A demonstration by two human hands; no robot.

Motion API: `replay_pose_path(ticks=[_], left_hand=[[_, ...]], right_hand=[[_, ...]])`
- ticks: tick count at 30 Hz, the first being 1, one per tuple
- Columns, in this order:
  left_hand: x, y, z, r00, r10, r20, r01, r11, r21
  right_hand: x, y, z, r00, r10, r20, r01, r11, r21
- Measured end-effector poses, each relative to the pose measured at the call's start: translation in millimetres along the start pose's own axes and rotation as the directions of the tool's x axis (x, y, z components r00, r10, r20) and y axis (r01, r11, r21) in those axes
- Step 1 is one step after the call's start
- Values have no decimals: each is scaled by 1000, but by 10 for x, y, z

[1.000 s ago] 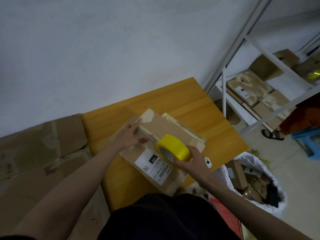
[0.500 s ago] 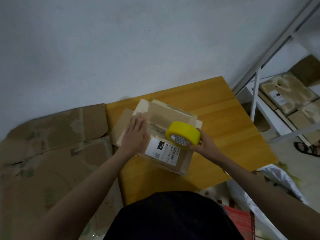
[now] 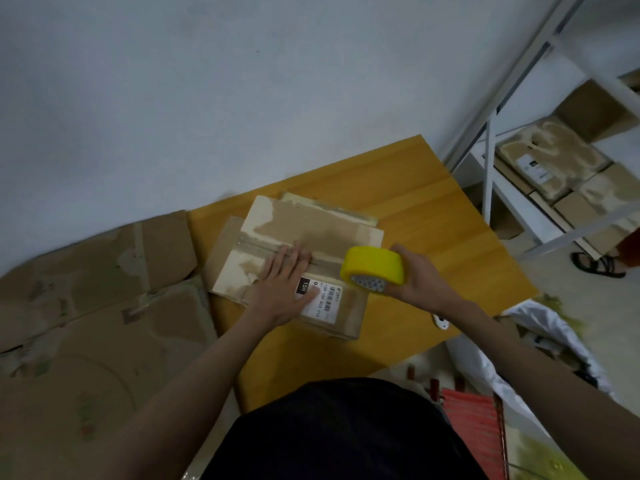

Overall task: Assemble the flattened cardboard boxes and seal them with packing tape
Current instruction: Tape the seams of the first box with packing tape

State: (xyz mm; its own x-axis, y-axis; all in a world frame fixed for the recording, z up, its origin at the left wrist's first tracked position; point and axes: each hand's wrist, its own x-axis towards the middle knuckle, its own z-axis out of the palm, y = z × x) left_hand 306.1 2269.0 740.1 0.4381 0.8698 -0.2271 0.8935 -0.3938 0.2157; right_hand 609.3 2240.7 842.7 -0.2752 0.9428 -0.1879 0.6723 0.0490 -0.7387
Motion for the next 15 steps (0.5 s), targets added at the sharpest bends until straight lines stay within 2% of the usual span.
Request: replay_pose_path(ticks=[4, 10, 15], left_hand=[[-3, -3, 26, 999, 8, -52, -6, 999, 53], [-4, 246, -7, 999, -29, -36, 31, 998, 52], [104, 810, -27, 995, 100, 17, -99, 993, -71]], right_hand=[[-209, 113, -117, 999, 43, 24, -40, 992, -121], [-185, 104, -83, 998, 57, -22, -60, 988, -143], [-172, 107, -106, 999, 36, -10, -37, 987, -157]])
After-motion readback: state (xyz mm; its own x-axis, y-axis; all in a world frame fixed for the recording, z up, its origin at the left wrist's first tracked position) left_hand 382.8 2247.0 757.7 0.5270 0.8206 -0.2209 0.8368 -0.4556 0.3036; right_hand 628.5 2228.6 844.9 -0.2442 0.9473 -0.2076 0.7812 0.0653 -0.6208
